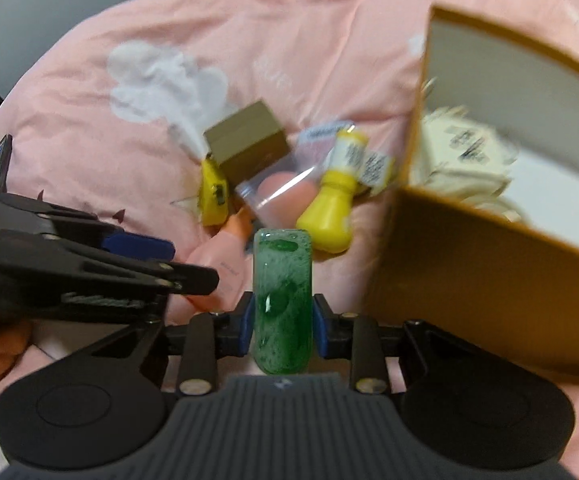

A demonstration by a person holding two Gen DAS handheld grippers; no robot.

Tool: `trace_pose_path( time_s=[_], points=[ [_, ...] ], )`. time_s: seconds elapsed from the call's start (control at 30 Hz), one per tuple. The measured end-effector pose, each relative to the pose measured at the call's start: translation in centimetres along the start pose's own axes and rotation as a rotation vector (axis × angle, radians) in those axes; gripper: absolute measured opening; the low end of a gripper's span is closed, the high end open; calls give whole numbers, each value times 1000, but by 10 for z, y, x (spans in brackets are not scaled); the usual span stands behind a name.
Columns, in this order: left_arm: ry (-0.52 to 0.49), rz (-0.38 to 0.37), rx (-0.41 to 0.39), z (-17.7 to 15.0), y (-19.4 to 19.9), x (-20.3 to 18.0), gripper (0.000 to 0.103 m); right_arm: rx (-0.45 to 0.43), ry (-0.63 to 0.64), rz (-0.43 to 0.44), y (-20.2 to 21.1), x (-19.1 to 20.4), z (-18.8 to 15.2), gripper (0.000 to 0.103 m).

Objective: Organize rigid objects
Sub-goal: 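Grasp the green glass bottle with the right tool while the left tool grasps the pink pump bottle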

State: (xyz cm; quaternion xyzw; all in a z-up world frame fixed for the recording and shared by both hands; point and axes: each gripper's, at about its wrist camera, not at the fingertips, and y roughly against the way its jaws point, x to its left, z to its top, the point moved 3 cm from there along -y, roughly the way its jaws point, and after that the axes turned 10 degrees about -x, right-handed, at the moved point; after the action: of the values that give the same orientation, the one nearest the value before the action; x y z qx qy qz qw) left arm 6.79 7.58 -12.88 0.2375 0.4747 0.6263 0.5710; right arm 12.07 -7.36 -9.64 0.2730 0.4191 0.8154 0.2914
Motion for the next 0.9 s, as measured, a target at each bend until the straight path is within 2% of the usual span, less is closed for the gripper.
trace_pose_path(
  time_s=[0.23,0.43,0.53,0.8,0.9],
  points=[
    [-36,52,35,-5,-24,-1,60,28,-43,-18,-10,-12,-5,29],
    [-24,23,80,-5,-45,-1,62,48,-56,-1,-21,-8,-7,30],
    [-27,18,102,-5,-56,-2,59,61,-61,5,-29,-8,-8,30],
    [-24,21,65,-10,-48,-1,55,56,-97,42,-27,-11,-6,34],
    [-18,19,36,-12,-36,-5,55,49,-98,52,-23,-11,-7,30]
  ],
)
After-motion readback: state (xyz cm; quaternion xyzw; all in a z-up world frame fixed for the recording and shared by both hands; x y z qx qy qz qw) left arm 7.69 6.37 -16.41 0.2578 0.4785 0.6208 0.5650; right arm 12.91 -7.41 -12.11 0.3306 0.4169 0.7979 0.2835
